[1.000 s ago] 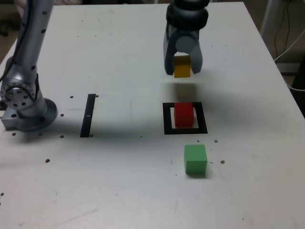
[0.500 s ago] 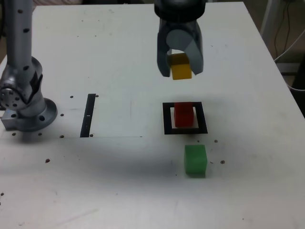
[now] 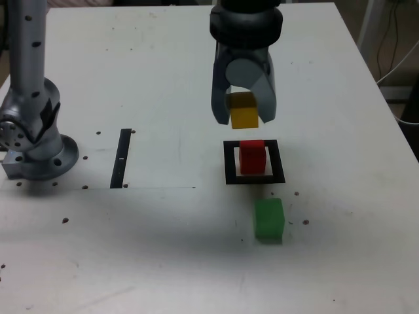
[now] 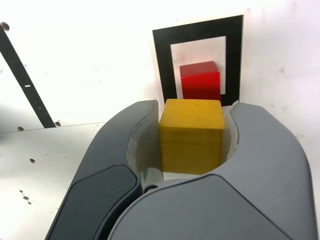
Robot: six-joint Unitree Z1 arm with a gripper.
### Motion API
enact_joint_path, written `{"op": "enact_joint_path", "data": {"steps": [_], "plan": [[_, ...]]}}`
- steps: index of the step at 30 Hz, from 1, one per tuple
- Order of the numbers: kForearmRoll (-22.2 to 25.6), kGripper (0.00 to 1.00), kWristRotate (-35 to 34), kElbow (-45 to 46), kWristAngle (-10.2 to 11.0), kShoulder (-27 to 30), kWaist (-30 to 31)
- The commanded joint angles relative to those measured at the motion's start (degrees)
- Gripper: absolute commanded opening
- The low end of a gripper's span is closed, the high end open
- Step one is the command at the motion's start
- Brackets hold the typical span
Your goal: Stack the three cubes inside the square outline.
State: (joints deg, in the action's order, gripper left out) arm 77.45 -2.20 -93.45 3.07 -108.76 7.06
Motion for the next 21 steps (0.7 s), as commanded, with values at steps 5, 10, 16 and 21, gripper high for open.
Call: {"op": "enact_joint_path", "data": {"steps": [5, 10, 16, 21], "plan": [[-2.0, 0.21, -1.3, 1.7, 0.0, 0.1, 0.3], [-2.3, 0.21, -1.5, 1.7, 0.3, -0.9, 0.4], [-2.1, 0.21, -1.4, 1.2, 0.4, -2.6, 0.4], [-1.7, 0.21, -1.0, 0.5, 0.5, -4.5, 0.4]]}}
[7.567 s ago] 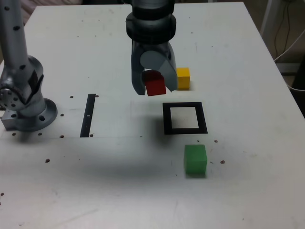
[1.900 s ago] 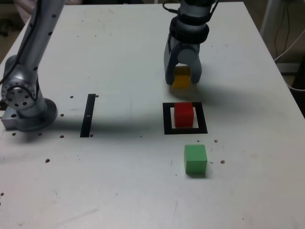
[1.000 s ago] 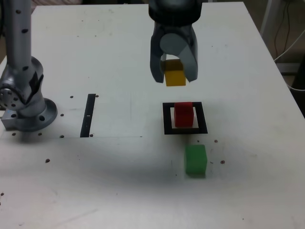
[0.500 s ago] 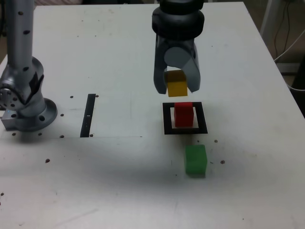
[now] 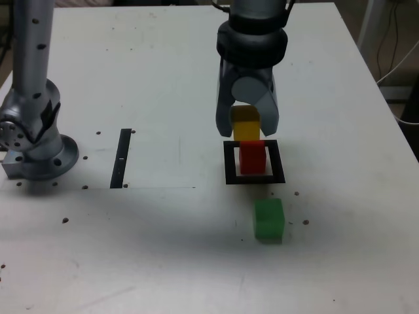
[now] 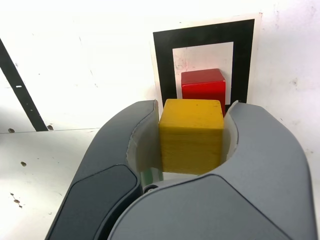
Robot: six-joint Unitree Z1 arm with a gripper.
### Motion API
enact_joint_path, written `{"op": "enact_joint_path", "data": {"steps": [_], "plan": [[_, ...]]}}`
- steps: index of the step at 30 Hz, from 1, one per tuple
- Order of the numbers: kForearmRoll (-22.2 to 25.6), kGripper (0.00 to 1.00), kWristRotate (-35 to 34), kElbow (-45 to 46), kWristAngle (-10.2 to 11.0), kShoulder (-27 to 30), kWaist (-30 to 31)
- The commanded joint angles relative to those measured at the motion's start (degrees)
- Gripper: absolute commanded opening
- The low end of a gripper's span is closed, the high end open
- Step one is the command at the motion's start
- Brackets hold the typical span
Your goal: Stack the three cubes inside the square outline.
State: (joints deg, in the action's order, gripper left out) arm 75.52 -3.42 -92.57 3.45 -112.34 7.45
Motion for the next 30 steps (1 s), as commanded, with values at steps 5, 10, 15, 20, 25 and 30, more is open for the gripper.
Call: {"op": "enact_joint_path", "data": {"steps": [5, 10, 15, 20, 25, 30], "plan": [[0.4, 0.21, 0.6, -1.1, 0.1, -2.9, 0.0], [0.1, 0.21, 0.7, -1.2, 0.0, -3.4, 0.0], [-0.5, 0.21, 0.7, -1.1, 0.1, -4.0, 0.0], [-0.9, 0.29, 0.8, -1.0, 0.2, -4.2, 0.0], [-0.9, 0.41, 0.9, -0.9, 0.2, -4.3, 0.0], [-1.1, 0.7, 1.0, -0.6, -0.1, -4.2, 0.0]]}}
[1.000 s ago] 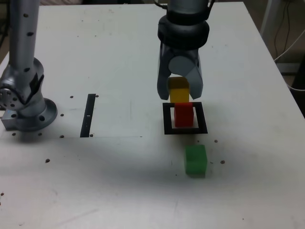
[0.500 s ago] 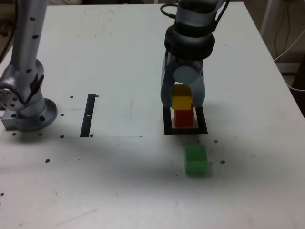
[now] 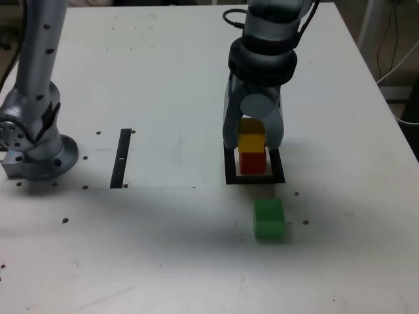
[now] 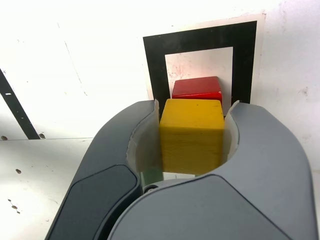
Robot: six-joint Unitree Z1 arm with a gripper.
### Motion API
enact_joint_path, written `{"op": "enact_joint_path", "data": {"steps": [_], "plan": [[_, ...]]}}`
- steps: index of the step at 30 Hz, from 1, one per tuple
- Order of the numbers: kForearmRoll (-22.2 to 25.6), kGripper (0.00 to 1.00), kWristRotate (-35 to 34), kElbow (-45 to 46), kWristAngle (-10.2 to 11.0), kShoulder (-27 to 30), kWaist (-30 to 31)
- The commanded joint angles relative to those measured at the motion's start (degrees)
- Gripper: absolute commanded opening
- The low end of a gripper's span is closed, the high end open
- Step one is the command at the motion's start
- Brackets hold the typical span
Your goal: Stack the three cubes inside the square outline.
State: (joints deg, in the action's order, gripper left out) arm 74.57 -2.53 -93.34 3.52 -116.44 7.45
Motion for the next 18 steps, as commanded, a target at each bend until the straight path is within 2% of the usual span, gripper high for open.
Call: {"op": "enact_joint_path", "data": {"steps": [1, 3, 6, 18], "plan": [[-0.2, 0.8, 0.2, 0.2, -0.3, 0.0, 0.0], [-0.2, 0.9, 0.2, 0.3, -0.6, 0.0, 0.0], [-0.2, 0.97, 0.2, 0.3, -0.8, 0.0, 0.0], [-0.1, 0.99, 0.2, 0.6, -1.1, 1.5, 0.0]]}}
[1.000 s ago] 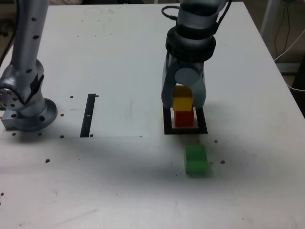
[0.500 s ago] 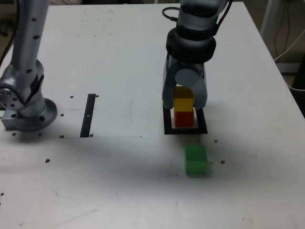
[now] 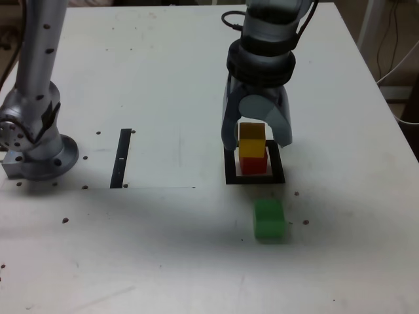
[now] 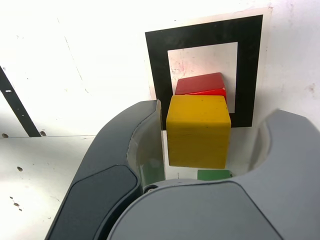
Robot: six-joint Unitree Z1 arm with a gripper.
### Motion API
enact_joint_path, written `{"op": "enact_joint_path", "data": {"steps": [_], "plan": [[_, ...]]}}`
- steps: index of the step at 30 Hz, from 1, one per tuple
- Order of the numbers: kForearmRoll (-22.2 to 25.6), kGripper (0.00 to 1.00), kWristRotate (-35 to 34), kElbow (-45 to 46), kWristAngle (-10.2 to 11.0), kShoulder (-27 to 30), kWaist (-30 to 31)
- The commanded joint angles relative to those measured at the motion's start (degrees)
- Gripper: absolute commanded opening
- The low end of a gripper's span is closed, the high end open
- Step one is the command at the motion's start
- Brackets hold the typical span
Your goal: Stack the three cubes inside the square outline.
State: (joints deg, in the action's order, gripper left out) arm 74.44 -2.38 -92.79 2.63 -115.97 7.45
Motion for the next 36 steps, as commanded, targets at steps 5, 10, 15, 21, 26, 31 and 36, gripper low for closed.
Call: {"op": "enact_joint_path", "data": {"steps": [5, 10, 15, 21, 26, 31, 36], "plan": [[1.8, 0.99, -0.8, 0.1, -1.0, 4.2, 1.2], [4.6, 0.99, -5.6, -0.1, -2.5, 7.5, 5.2], [4.9, 0.99, -14.1, -0.4, -4.4, 7.8, 10.8], [4.8, 0.99, -22.7, -3.5, -2.7, 5.5, 16.8], [5.5, 1.0, -23.5, -6.2, -3.3, 0.4, 17.9], [5.6, 1.0, -22.9, -7.2, -3.7, -2.6, 18.0], [4.9, 0.99, -22.3, -7.6, -3.7, -4.3, 18.0]]}}
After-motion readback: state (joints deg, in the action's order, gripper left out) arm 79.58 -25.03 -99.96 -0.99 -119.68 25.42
